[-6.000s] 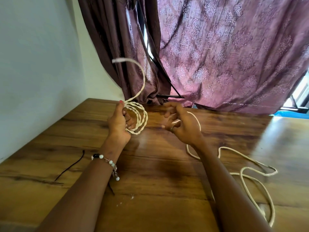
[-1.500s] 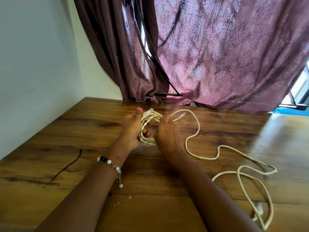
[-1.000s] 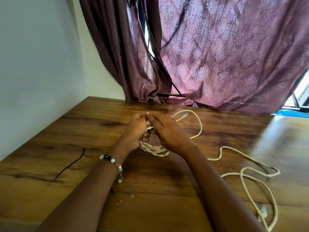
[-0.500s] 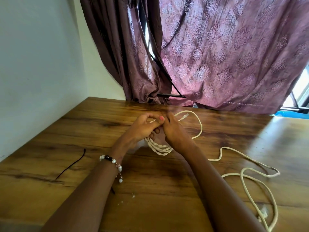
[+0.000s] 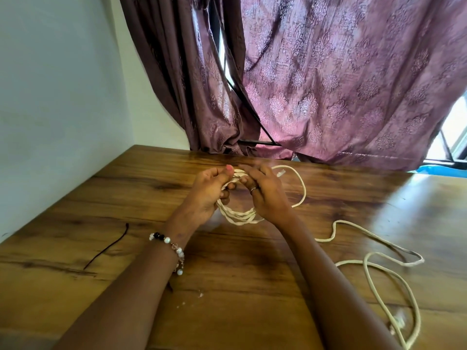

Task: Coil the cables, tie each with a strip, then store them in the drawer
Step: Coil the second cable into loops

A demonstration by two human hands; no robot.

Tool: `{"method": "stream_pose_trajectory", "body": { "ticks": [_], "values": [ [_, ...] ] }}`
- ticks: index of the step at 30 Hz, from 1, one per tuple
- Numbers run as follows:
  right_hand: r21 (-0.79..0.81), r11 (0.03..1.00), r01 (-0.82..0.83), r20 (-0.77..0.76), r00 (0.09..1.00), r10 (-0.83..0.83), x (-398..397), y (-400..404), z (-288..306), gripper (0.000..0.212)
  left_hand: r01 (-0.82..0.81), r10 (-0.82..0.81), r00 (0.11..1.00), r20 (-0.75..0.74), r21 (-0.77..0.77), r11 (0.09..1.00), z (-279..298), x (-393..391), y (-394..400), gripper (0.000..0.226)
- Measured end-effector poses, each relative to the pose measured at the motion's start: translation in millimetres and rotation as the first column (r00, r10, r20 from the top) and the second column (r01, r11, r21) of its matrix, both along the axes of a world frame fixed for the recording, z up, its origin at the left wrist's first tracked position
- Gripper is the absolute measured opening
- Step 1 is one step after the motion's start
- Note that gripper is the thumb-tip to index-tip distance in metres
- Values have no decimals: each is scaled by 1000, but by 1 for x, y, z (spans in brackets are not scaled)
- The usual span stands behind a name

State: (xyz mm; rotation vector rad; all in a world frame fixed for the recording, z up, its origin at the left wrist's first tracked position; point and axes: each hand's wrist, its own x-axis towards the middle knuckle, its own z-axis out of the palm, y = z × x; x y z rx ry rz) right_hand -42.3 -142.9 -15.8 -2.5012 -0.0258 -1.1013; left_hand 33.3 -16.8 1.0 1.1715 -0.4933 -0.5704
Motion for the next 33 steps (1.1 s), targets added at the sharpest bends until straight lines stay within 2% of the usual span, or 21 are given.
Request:
{"method": "stream_pose_trajectory", "body": {
  "ticks": [3, 7, 9, 12, 14, 18, 21, 23, 28, 33],
  "values": [
    [102, 990, -97, 50, 994, 92, -3, 2, 2, 33, -11, 7, 996, -85, -37, 999, 0, 1, -1, 21],
    [409, 899, -156, 69, 988, 140, -1, 12, -5, 28, -137, 133, 978, -161, -14, 990, -2, -1, -2, 20],
    [549, 823, -148, 103, 989, 109, 2, 19, -8, 26, -243, 239, 963, -123, -17, 970, -4, -4, -4, 19],
    [748, 631, -206, 185, 978, 100, 1, 22, -4, 17, -305, 306, 952, 11, -48, 951, -6, -12, -9, 25],
    [802, 542, -252, 245, 966, 87, -1, 21, 0, 18, -288, 289, 953, 89, -17, 957, -7, -16, -12, 24],
    [842, 450, -297, 317, 948, 32, -3, 18, 5, 9, -187, 181, 970, 163, 24, 982, -6, -16, -13, 19],
    [838, 438, -326, 347, 937, 33, -6, 17, 8, 4, -71, 59, 986, 155, 71, 995, -3, -12, -7, 20],
    [831, 443, -337, 352, 935, 52, -8, 16, 8, 5, -56, 45, 989, 144, 69, 996, -3, -10, -5, 20],
    [777, 551, -306, 333, 941, 53, -7, 12, 5, 4, -134, 130, 978, 165, 17, 991, -8, -11, -11, 21],
    [750, 621, -227, 283, 959, 9, -6, 15, 1, 6, -238, 200, 913, 355, 66, 969, -18, -6, -17, 21]
  ]
}}
